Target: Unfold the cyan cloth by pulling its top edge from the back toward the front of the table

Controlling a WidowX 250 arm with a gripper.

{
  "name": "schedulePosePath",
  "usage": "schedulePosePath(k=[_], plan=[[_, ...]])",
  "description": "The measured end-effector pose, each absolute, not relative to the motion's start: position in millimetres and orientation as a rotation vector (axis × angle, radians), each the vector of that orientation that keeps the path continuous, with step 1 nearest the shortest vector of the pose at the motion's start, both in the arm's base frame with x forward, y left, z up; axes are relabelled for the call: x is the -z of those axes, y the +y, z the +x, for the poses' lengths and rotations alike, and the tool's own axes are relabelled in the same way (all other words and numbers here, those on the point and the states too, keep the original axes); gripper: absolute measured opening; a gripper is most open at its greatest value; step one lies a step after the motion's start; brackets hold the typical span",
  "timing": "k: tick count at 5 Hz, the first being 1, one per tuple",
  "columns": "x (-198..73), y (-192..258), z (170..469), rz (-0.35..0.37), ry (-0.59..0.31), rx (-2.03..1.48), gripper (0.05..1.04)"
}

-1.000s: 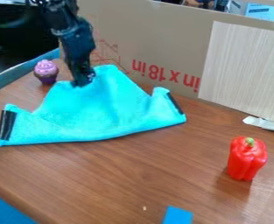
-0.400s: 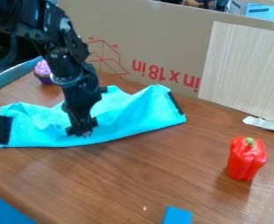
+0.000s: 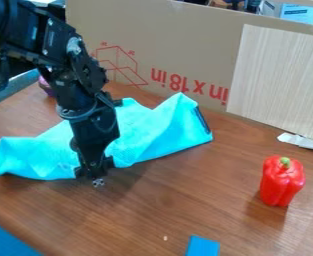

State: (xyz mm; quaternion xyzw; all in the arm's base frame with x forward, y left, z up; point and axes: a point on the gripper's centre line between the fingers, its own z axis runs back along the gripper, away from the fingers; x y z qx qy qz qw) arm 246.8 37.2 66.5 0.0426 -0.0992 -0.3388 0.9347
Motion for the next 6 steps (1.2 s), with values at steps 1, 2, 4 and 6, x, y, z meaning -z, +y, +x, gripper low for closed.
schedulePosePath(k=[1,2,4,6], plan=[[-73.8,29.6,235.9,0.064,-0.196,0.691,0.083],[-73.6,24.5,227.3,0.045,-0.172,0.702,0.083],[-63.2,13.3,199.8,0.03,-0.13,0.748,0.083],[-54.8,2.5,179.4,-0.009,-0.046,0.761,0.083]])
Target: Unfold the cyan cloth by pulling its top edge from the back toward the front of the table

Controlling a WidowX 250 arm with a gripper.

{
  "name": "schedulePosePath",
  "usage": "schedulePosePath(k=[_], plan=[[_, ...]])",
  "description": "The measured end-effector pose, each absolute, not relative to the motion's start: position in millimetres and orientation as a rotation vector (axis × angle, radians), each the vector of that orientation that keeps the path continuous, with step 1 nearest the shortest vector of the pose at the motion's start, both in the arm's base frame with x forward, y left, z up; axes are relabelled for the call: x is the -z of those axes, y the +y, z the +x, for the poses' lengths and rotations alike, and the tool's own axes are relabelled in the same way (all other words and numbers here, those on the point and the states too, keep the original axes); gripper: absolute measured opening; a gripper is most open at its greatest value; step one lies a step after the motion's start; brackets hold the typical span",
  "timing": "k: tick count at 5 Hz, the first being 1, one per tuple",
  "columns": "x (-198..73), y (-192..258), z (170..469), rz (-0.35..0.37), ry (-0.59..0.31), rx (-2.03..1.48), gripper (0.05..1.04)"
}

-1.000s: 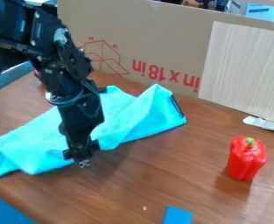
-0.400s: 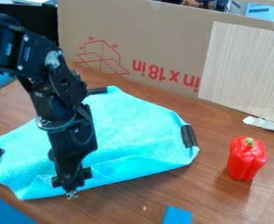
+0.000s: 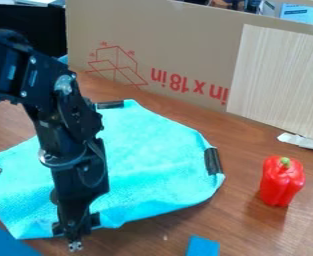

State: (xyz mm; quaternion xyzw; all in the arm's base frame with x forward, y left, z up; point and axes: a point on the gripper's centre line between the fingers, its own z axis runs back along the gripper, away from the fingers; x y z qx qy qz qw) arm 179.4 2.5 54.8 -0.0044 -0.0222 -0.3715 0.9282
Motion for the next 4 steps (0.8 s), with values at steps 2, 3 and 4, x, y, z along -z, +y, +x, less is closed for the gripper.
schedulePosePath(k=[2,3,4], plan=[[-56.2,-15.7,185.2,-0.089,0.059,0.701,0.083],[-60.0,-27.2,183.9,-0.108,0.078,0.708,0.103],[-62.3,-27.4,186.3,-0.099,0.076,0.714,0.276]])
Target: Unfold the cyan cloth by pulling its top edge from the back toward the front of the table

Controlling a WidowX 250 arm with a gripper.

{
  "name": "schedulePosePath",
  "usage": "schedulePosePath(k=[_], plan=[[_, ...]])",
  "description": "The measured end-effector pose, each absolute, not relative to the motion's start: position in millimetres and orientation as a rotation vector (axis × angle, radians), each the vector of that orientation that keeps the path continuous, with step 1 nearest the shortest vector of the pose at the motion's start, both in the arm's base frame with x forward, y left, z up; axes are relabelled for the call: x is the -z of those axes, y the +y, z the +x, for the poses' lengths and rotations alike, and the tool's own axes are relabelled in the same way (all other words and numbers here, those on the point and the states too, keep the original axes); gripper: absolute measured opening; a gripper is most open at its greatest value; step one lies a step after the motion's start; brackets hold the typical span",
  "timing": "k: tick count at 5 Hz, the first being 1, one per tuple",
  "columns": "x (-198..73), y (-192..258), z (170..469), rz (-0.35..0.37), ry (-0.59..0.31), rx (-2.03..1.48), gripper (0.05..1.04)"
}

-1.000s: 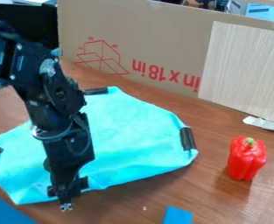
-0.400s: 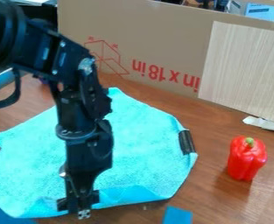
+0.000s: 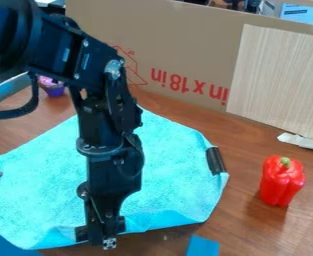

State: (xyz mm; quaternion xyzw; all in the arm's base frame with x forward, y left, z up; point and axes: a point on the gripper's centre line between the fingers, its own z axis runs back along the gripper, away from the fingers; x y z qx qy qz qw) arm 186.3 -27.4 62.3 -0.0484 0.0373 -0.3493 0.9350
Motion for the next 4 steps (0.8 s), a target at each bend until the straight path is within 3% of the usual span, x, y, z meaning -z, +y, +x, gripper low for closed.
schedulePosePath(k=[2,3,4], plan=[[-78.4,-12.5,194.3,-0.126,0.072,0.703,0.859],[-99.6,6.0,210.1,-0.157,0.022,0.656,1.007],[-134.1,44.2,234.6,-0.152,-0.051,0.535,1.002]])
